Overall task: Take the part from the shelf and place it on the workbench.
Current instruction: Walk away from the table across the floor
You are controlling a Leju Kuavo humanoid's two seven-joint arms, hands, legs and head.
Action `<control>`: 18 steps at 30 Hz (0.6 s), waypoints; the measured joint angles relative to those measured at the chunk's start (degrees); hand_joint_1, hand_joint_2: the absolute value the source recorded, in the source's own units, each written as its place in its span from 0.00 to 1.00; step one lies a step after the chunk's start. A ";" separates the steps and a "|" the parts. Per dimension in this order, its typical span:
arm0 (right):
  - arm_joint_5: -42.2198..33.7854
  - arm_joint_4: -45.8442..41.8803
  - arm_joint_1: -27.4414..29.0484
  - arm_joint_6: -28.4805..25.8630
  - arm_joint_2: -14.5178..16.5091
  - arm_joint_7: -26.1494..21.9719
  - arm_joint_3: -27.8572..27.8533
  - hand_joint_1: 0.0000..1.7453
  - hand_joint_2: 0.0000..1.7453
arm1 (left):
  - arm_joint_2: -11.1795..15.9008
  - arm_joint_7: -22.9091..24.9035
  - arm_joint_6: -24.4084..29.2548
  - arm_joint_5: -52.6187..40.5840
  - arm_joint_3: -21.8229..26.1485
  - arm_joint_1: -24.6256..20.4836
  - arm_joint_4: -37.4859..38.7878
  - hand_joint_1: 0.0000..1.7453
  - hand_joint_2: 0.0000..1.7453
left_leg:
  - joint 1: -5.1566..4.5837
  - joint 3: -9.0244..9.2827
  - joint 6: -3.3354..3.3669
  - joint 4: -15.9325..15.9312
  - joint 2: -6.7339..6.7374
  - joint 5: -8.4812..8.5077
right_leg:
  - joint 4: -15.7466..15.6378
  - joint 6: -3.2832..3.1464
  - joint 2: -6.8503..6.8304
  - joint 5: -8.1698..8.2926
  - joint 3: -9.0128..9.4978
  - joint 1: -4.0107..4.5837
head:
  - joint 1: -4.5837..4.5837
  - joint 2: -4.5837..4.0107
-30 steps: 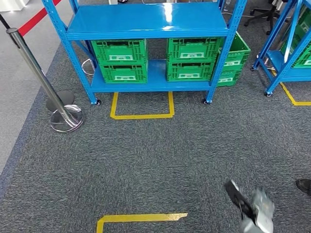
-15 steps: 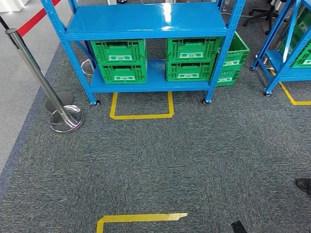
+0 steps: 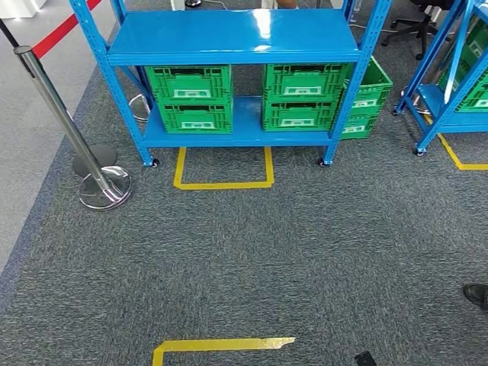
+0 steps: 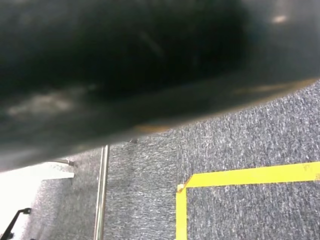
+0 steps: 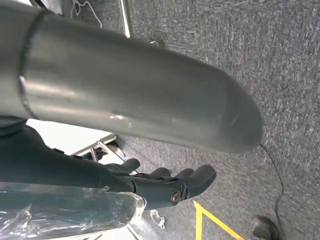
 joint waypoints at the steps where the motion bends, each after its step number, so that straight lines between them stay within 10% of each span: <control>1: -0.01 0.02 0.06 0.01 0.02 0.00 -0.02 0.00 0.00 | 0.01 0.01 0.01 0.00 0.01 0.03 0.00 0.00 0.00 | 0.02 0.02 -0.08 0.04 0.08 -0.09 | 2.37 0.23 -0.09 -0.75 -1.17 -0.16 | 0.04 0.00; 7: 0.05 0.23 0.05 0.16 0.42 0.09 -0.13 0.00 0.00 | 0.06 0.31 0.03 -0.09 0.01 0.10 -0.01 0.00 0.00 | 0.48 -0.13 -2.22 2.18 0.03 -1.70 | -11.17 1.63 0.64 5.52 6.10 -1.17 | 0.31 0.00; 14: 0.10 0.29 0.09 0.26 0.70 0.09 -0.18 0.00 0.00 | 0.10 0.57 0.08 -0.19 0.01 0.05 0.00 0.00 0.00 | 0.44 -0.50 -2.75 3.50 0.36 -2.60 | -11.16 -0.03 0.75 5.27 6.67 -1.03 | 0.18 0.00; 18: 0.12 0.32 0.40 0.35 1.09 0.17 -0.37 0.00 0.00 | -0.04 0.92 0.09 -0.32 0.01 -0.13 0.00 0.00 0.00 | 0.61 -8.29 -2.98 19.51 2.69 -10.02 | -10.65 -1.86 -0.67 4.74 6.97 -0.23 | 0.00 0.00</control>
